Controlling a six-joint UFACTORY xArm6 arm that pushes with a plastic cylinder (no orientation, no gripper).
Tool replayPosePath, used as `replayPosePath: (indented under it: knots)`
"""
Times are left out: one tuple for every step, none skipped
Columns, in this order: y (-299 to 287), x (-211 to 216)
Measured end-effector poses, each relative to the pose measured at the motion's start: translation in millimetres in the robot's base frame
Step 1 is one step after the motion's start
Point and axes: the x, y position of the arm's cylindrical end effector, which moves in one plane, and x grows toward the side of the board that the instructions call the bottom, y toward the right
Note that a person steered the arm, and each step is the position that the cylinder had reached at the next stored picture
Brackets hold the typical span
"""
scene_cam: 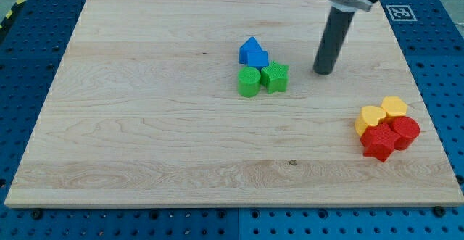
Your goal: Push the group of blocks left a bit
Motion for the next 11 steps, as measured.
replayPosePath:
  knots:
    - [-1.2, 0.0]
    - [-24.4, 0.0]
    - [-51.3, 3.6]
    - [-54.7, 4.0]
    - [-59.1, 4.0]
    - [-79.9, 4.3]
    - [-82.0, 4.3]
    - [-91.8, 4.8]
    - [-96.1, 8.3]
    - [-96.1, 14.0]
    - [-102.6, 20.2]
